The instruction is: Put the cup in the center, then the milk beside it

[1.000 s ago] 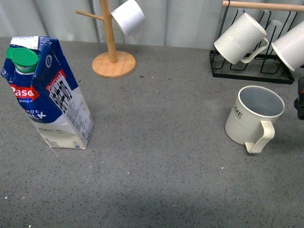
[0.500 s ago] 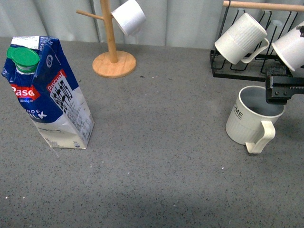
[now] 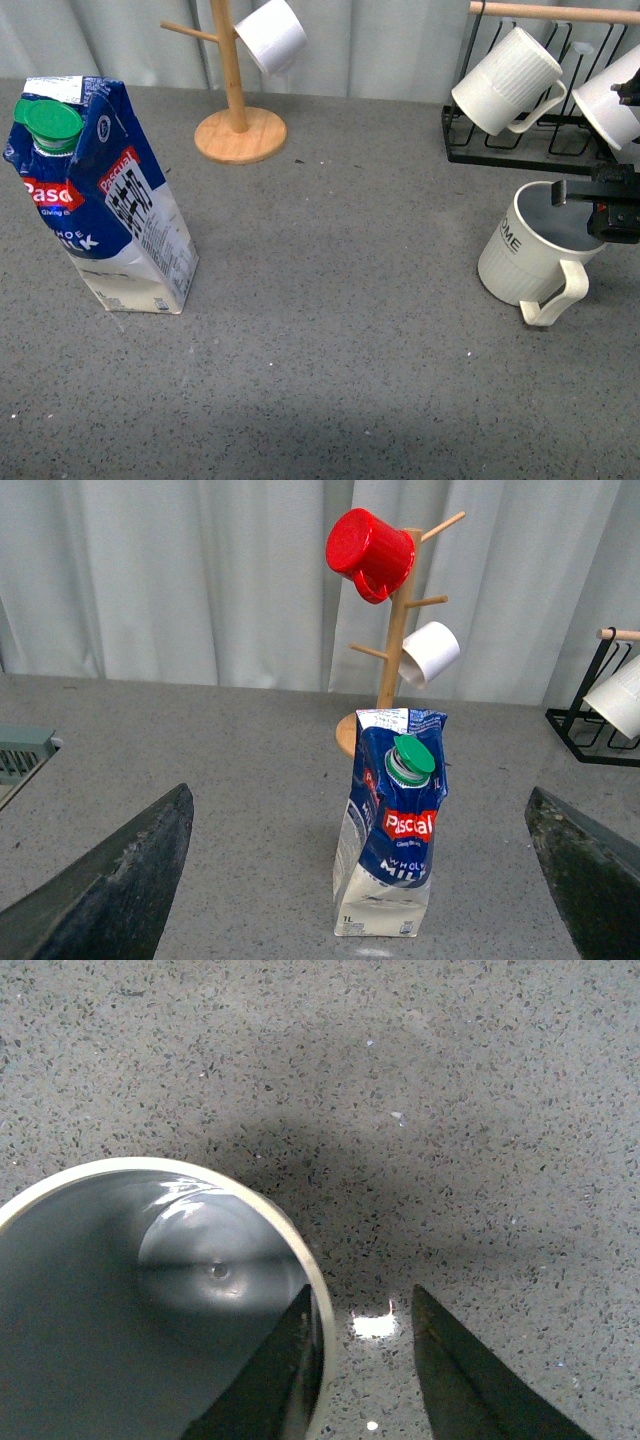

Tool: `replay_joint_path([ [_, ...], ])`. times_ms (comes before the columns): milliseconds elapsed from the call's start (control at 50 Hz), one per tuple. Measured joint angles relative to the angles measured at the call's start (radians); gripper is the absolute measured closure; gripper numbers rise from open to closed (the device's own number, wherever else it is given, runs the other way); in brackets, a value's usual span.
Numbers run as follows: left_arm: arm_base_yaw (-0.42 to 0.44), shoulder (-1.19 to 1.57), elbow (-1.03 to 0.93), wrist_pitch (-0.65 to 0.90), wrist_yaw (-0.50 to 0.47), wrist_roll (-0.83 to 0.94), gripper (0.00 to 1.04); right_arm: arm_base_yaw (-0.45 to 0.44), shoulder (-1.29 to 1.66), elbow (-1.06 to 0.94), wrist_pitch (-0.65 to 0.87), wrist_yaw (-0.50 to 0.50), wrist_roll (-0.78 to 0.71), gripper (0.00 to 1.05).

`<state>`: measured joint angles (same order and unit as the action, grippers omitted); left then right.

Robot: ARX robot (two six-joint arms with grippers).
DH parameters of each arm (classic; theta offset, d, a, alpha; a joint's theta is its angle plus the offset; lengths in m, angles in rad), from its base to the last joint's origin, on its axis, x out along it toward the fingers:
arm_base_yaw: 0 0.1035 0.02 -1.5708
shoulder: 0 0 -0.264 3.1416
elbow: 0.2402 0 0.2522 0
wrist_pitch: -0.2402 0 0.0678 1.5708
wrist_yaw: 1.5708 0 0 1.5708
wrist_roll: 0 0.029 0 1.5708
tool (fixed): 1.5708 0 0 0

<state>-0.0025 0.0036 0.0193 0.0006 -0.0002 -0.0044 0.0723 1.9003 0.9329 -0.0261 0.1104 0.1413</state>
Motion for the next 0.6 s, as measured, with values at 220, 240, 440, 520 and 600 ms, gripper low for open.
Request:
replay_joint_path([
  [220, 0.0, 0.0, 0.0, 0.0, 0.0, 0.0, 0.07, 0.009, 0.0, 0.03, -0.024, -0.019, 0.031, 1.04],
  [240, 0.0, 0.0, 0.0, 0.0, 0.0, 0.0, 0.07, 0.01, 0.0, 0.033, -0.027, -0.019, 0.034, 1.04],
  [440, 0.0, 0.0, 0.0, 0.0, 0.0, 0.0, 0.07, 0.042, -0.027, 0.039, -0.079, -0.05, 0.057, 1.04],
  [520, 0.0, 0.0, 0.0, 0.0, 0.0, 0.0, 0.07, 0.081, -0.051, 0.039, -0.092, -0.068, 0.072, 1.04],
  [600, 0.0, 0.0, 0.0, 0.0, 0.0, 0.0, 0.07, 0.132, -0.059, 0.048, -0.092, -0.064, 0.085, 1.04],
])
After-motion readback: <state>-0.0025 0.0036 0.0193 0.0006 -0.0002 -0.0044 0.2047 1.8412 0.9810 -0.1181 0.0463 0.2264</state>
